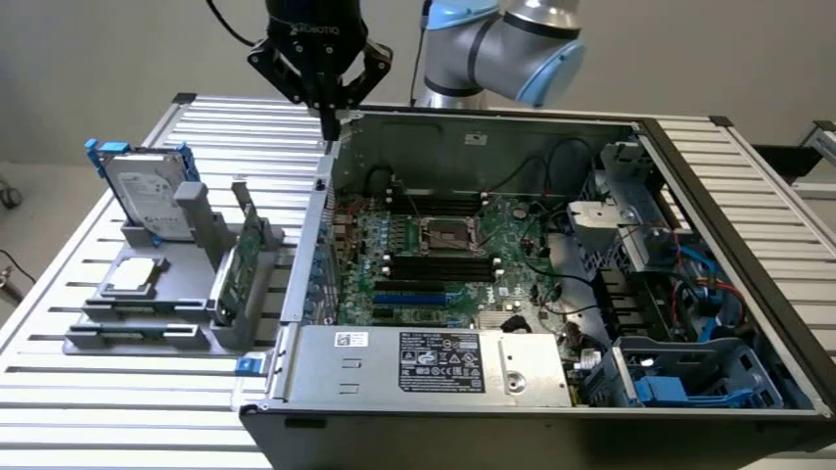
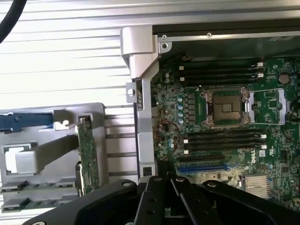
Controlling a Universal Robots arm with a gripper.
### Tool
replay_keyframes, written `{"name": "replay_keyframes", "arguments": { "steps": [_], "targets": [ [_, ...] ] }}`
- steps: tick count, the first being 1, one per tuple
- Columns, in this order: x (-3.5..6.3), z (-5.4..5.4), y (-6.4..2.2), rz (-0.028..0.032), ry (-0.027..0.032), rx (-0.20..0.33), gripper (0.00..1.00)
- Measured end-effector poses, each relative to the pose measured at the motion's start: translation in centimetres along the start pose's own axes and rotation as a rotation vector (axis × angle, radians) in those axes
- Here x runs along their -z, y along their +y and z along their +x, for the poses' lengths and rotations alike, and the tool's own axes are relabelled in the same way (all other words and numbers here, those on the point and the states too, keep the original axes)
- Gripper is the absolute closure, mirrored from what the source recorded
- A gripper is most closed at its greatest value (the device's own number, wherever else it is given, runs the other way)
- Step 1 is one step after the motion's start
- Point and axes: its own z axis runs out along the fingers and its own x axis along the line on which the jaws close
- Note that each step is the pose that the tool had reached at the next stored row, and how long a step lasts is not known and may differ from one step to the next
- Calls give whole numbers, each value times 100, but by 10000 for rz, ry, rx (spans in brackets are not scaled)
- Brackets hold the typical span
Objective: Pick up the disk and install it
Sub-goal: 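Reach for the disk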
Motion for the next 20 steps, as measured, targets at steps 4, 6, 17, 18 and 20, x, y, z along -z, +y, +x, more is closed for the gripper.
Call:
{"name": "replay_keyframes", "arguments": {
  "steps": [4, 6, 17, 18, 20],
  "targets": [
    [-32, 187, 50, 5, 1, 0, 89],
    [-50, 280, 75, 7, 1, 0, 89],
    [-133, 794, 210, 20, -1, -1, 89],
    [-137, 840, 222, 24, -1, -1, 89],
    [-144, 935, 246, 38, -1, 1, 89]
  ]
}}
